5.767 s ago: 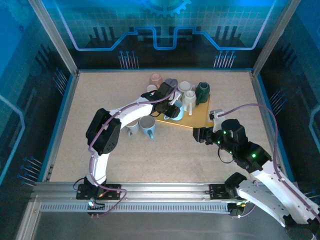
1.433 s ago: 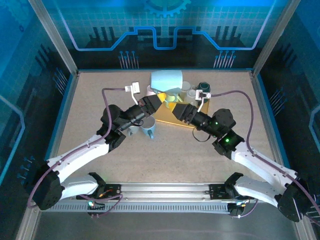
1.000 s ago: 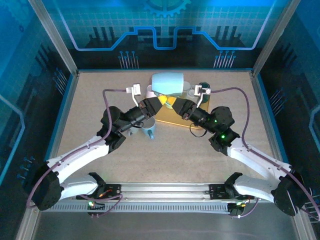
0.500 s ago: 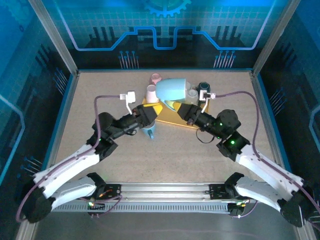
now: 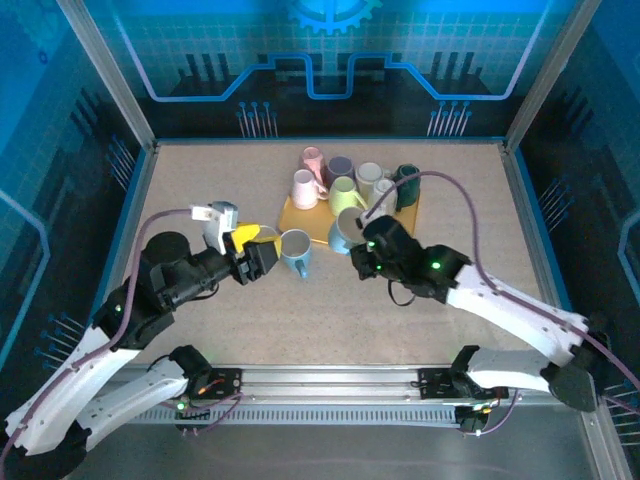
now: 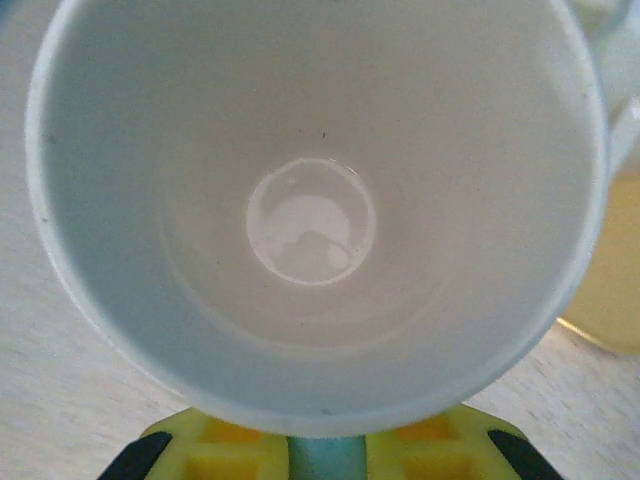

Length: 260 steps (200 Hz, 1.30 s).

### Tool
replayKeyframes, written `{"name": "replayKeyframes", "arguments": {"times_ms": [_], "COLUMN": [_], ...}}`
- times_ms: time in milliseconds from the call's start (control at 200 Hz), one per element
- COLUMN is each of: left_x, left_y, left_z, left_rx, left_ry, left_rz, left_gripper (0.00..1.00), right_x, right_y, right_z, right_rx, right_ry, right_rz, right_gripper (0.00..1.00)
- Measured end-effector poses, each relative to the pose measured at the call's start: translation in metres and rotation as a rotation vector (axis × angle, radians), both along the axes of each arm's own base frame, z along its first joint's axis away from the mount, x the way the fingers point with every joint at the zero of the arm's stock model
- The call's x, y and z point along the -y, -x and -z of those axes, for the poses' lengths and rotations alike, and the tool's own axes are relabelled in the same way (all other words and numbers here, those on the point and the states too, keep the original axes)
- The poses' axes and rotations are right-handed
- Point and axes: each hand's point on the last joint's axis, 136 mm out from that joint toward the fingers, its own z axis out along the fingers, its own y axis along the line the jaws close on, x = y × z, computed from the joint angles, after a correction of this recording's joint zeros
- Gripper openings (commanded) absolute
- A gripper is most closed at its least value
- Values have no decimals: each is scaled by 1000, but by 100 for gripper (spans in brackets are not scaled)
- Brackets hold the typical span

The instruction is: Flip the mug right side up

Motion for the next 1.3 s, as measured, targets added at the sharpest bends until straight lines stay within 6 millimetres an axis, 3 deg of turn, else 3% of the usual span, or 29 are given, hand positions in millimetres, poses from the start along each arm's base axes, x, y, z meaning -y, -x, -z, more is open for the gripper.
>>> {"name": "replayKeyframes", "arguments": {"times_ms": [160, 435, 865, 1301], "left_x": [-13, -18, -22, -22], "left_y": [1, -1, 2, 2], "left_z": [35, 45, 42, 43], "left_rx": [-33, -33, -8, -7], "left_ry": [-103, -139, -145, -148], "left_rz": [-41, -61, -67, -66], "left_gripper": [70, 70, 70, 71], "right_x": [7, -11, -36, -42], "right_y": [-6, -12, -25, -29], "right_z": [47, 84, 100, 117], "right_rx": [-94, -150, -155, -173], "right_ry": [180, 226, 186, 203], "right_rz": [41, 49, 47, 48], "right_gripper": [0, 0, 0, 0]}}
